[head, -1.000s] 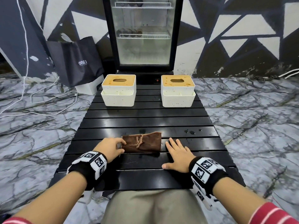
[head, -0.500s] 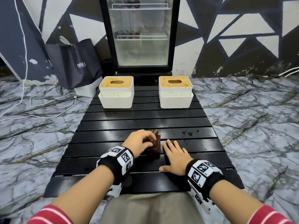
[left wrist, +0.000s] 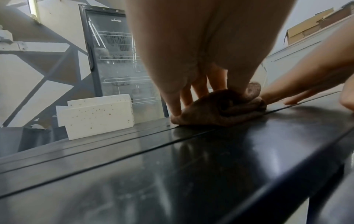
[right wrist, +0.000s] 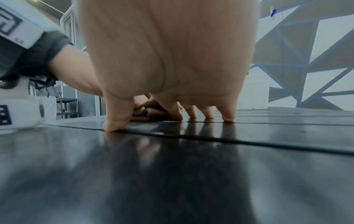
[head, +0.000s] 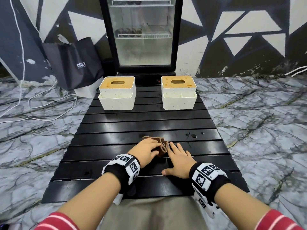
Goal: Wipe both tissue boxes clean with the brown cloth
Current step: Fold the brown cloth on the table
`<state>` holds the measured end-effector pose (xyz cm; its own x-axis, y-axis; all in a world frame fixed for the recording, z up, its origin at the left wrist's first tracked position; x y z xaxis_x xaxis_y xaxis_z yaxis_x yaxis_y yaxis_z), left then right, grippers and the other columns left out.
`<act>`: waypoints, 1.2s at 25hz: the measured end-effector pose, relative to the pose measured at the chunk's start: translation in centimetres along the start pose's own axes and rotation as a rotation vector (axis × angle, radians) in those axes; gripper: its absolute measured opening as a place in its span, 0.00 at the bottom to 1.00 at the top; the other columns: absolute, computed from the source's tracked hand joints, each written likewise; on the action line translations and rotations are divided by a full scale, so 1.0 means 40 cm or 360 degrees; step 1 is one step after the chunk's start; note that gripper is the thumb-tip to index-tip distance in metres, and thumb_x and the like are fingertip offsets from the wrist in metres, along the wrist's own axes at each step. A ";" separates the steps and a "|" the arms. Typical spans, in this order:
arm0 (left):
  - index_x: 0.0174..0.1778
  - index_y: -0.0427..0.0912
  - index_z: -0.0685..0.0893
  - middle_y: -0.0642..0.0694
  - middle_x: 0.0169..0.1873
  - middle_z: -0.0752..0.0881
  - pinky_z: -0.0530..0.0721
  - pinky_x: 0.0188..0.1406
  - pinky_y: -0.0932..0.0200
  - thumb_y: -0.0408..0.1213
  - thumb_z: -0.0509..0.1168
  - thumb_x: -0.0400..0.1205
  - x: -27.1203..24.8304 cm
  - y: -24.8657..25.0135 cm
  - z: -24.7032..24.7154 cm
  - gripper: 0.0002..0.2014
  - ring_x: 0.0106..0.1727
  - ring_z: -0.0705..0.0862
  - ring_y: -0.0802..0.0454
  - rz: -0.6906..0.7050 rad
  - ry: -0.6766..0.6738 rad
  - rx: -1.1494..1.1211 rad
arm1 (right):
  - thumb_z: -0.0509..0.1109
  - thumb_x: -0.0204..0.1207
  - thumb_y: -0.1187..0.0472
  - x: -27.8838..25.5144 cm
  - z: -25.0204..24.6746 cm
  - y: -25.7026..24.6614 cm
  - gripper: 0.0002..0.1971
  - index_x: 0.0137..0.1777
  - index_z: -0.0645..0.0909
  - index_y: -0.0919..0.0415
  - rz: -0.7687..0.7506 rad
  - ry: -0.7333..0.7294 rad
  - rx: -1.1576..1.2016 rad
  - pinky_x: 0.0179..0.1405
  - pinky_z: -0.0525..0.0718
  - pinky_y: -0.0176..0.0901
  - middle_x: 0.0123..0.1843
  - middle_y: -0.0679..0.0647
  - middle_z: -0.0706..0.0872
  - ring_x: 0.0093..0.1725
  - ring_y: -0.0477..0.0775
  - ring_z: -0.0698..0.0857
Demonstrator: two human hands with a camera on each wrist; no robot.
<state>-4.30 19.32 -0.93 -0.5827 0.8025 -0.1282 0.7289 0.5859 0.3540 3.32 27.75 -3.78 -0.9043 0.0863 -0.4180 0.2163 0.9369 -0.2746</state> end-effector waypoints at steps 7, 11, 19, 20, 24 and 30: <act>0.82 0.53 0.55 0.50 0.82 0.57 0.52 0.81 0.42 0.48 0.57 0.84 -0.048 -0.124 -0.047 0.30 0.83 0.54 0.49 -0.0358 0.0038 0.0197 | 0.66 0.77 0.56 0.029 -0.182 -0.040 0.33 0.79 0.56 0.57 -0.0283 0.0448 0.0238 0.79 0.56 0.47 0.82 0.55 0.57 0.81 0.53 0.55; 0.83 0.54 0.47 0.49 0.84 0.45 0.46 0.80 0.41 0.64 0.55 0.80 -0.090 -0.167 -0.016 0.39 0.84 0.44 0.49 -0.0524 -0.0247 0.0294 | 0.65 0.77 0.56 0.072 -0.119 -0.116 0.30 0.77 0.59 0.41 -0.0467 0.0083 -0.0083 0.79 0.56 0.60 0.83 0.44 0.50 0.82 0.56 0.46; 0.82 0.57 0.44 0.50 0.83 0.39 0.49 0.80 0.41 0.68 0.61 0.73 -0.093 -0.190 0.022 0.47 0.83 0.38 0.49 -0.0512 -0.0367 0.0226 | 0.62 0.77 0.43 0.098 -0.091 -0.134 0.28 0.76 0.60 0.39 -0.0197 0.0132 -0.0141 0.71 0.69 0.58 0.76 0.53 0.62 0.72 0.61 0.63; 0.82 0.57 0.44 0.50 0.83 0.39 0.49 0.80 0.41 0.68 0.61 0.73 -0.093 -0.191 0.023 0.47 0.83 0.38 0.49 -0.0514 -0.0362 0.0222 | 0.62 0.76 0.41 0.098 -0.092 -0.138 0.29 0.76 0.60 0.39 -0.0151 0.0139 -0.0136 0.70 0.70 0.60 0.76 0.54 0.62 0.74 0.61 0.61; 0.83 0.56 0.44 0.49 0.83 0.39 0.50 0.80 0.40 0.67 0.62 0.73 -0.093 -0.193 0.022 0.48 0.84 0.39 0.48 -0.0506 -0.0336 0.0237 | 0.67 0.74 0.47 0.093 -0.068 -0.174 0.34 0.77 0.56 0.38 -0.0263 0.0051 -0.0239 0.70 0.68 0.64 0.80 0.49 0.57 0.78 0.60 0.54; 0.82 0.55 0.45 0.48 0.83 0.39 0.50 0.80 0.39 0.66 0.62 0.74 -0.095 -0.184 0.024 0.47 0.83 0.38 0.47 -0.0552 -0.0339 0.0233 | 0.68 0.72 0.45 0.074 -0.063 -0.137 0.32 0.75 0.60 0.37 -0.0147 0.0077 -0.0175 0.67 0.73 0.62 0.73 0.50 0.66 0.72 0.63 0.60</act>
<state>-7.10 12.07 -3.95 -0.7261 0.5518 -0.4103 0.5555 0.8224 0.1230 -1.47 23.75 -1.33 -0.9357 0.0116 -0.3526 0.0921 0.9728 -0.2123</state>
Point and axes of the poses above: each hand's wrist, its own x-axis towards the middle knuckle, its own z-axis out of the palm, y = z × x, the point moved 7 cm from there along x, towards the middle knuckle
